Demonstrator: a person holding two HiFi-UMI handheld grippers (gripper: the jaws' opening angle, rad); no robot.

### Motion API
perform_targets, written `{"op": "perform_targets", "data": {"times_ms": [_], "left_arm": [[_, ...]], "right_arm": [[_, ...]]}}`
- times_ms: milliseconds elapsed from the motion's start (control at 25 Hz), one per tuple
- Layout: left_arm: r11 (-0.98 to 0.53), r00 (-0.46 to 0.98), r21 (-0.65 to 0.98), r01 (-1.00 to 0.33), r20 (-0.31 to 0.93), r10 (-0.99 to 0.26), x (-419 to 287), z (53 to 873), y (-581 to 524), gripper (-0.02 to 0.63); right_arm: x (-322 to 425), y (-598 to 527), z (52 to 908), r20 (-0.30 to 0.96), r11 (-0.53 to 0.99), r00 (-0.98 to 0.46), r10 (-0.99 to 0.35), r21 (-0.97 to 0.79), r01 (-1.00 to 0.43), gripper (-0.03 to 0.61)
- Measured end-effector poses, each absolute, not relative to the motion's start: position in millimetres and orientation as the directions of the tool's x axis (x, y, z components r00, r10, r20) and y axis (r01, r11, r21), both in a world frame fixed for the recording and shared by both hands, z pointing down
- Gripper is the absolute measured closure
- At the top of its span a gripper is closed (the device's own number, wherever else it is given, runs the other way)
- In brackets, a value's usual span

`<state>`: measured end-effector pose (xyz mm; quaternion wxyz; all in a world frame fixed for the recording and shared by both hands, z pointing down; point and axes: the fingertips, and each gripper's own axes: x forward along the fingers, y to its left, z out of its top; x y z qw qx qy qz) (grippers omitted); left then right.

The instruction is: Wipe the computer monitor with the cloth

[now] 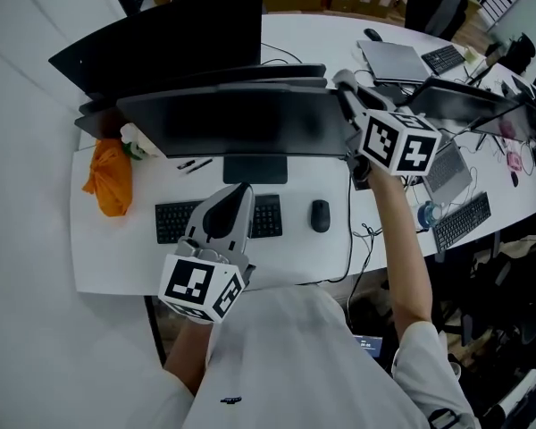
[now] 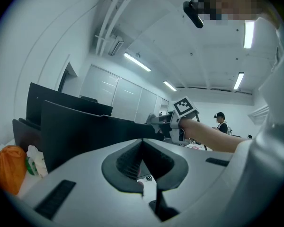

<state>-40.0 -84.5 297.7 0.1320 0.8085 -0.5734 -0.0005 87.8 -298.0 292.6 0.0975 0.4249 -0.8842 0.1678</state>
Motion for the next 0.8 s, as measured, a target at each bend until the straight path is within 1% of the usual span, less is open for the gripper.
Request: {"op": "perform_targets", "data": {"times_ms": [360, 800], "left_arm": [[-0.292, 0.330, 0.235, -0.927, 0.141, -0.933, -65.6, 302.1, -78.3, 0.594], [-0.282, 0.320, 0.243, -0.928, 0.136, -0.938, -102.7, 303.9, -69.9, 0.595]], "right_arm": [[30.6, -284.3, 288.1, 0.297, 0.614, -0.661, -0.689, -0.245, -0.750, 0.540], [-10.8, -276.9, 282.1, 0.277, 0.610, -0.679, -0.680, -0.301, -0.733, 0.540]]}}
